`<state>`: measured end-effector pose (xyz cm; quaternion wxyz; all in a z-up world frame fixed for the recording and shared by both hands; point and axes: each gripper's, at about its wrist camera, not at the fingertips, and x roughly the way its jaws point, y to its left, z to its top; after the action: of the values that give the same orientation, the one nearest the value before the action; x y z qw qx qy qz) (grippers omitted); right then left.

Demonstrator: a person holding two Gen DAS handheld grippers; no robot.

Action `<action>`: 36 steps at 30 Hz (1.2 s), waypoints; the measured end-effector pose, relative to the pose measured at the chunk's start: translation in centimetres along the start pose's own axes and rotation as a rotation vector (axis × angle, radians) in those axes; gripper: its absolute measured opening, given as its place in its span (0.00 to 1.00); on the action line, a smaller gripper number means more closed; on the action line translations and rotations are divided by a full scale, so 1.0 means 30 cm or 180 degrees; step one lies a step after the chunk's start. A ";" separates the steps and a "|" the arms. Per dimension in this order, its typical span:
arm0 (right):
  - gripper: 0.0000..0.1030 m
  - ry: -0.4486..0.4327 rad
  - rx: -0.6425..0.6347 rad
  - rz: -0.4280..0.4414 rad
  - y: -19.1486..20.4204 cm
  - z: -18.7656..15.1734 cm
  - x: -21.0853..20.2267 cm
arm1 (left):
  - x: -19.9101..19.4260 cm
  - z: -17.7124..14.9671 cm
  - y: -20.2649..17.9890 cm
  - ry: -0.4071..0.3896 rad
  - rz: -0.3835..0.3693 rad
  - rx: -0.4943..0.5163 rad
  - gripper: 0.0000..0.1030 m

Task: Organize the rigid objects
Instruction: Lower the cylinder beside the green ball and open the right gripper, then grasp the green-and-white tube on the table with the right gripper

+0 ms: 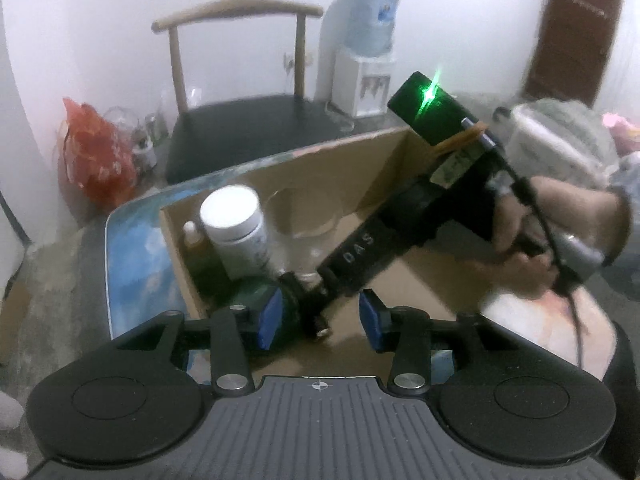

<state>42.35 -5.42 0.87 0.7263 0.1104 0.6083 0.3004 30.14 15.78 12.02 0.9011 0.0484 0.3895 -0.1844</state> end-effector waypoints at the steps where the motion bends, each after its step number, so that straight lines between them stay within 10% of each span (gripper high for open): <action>1: 0.62 -0.0070 -0.0050 -0.0031 0.011 -0.012 -0.021 | -0.019 -0.010 -0.018 -0.0034 -0.0011 -0.0015 0.41; 15: 0.62 -0.1044 -0.0804 -0.0142 0.061 -0.417 -0.509 | -0.006 -0.325 -0.230 -0.0133 -0.0652 -0.0283 0.41; 21: 0.60 -0.0994 -0.0676 -0.0499 -0.030 -0.510 -0.445 | 0.156 -0.336 -0.290 0.0110 -0.0696 -0.0428 0.37; 28: 0.60 -0.0980 -0.0458 -0.0293 -0.092 -0.566 -0.423 | 0.278 -0.320 -0.366 0.0493 -0.0535 -0.0266 0.16; 36: 0.60 -0.0913 -0.0353 -0.0190 -0.132 -0.566 -0.348 | 0.279 -0.319 -0.381 0.0487 -0.0272 0.0084 0.14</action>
<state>26.59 -17.99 3.31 0.8194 0.0938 0.4838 0.2930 24.63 4.92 0.02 0.8593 0.0575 0.4564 -0.2235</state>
